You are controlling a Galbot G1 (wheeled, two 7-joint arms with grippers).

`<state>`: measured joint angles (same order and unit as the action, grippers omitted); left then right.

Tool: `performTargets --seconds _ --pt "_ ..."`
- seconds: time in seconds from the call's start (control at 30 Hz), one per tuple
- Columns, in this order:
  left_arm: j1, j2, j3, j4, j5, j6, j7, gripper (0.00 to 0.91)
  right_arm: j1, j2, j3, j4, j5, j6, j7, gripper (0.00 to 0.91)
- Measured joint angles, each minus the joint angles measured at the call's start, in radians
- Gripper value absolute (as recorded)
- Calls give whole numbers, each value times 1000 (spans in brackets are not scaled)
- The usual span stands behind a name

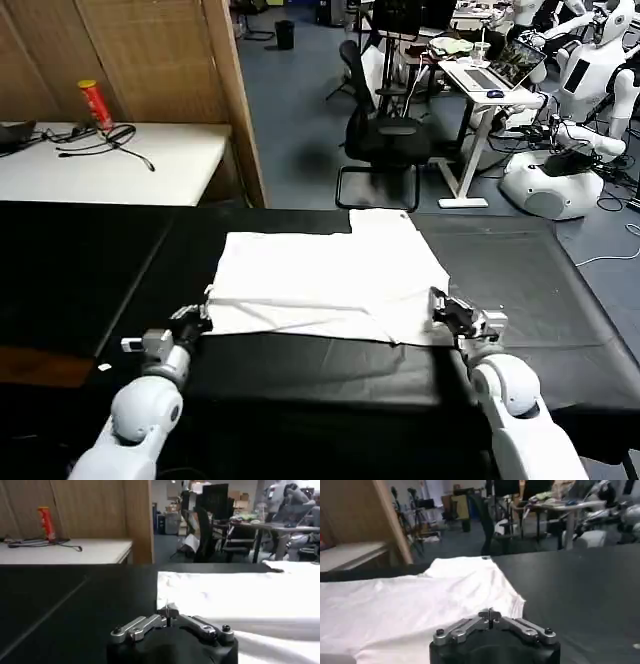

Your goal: Fold and organize the clothes.

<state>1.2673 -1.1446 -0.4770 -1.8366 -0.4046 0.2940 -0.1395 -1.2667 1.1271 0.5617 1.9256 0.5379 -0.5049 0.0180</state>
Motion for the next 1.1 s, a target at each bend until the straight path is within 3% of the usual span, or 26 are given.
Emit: performTargets --seconds 0.27,0.5,0.53,0.63,0.67,0.73,0.8,0.9,0.97,1.0,1.07,1.1 --pt "72 19 -22 -70 -26 41 -4 878 -148 -23 53 101 -20 -20 6 878" --pt "132 20 -35 -123 -150 101 -9 878 -189 -16 54 105 -29 -15 1 663" --pt "135 20 -36 -123 -152 102 -9 780 -191 -14 53 103 -33 -15 1 575" --pt "144 19 -36 -123 -154 105 -8 585 -195 -10 49 99 -42 -14 1 497" --pt "145 19 -36 -122 -154 105 -8 439 -198 -9 49 96 -43 -14 1 478" --pt "149 19 -37 -120 -154 105 -7 283 -202 -6 49 91 -44 -14 1 458" --pt "151 20 -38 -117 -153 105 -6 195 -207 -2 50 87 -45 -14 1 458" --pt "152 21 -38 -109 -153 105 -3 146 -217 1 53 89 -45 -13 1 458" --pt "151 23 -36 -103 -153 105 1 78 -226 1 56 97 -43 -13 1 312" --pt "150 24 -35 -101 -153 106 3 0 -229 -1 58 100 -43 -13 1 195" --pt "148 27 -33 -96 -156 107 8 0 -237 -8 63 112 -41 -15 4 78" --pt "148 30 -32 -95 -158 107 11 0 -240 -13 65 118 -41 -17 7 68"
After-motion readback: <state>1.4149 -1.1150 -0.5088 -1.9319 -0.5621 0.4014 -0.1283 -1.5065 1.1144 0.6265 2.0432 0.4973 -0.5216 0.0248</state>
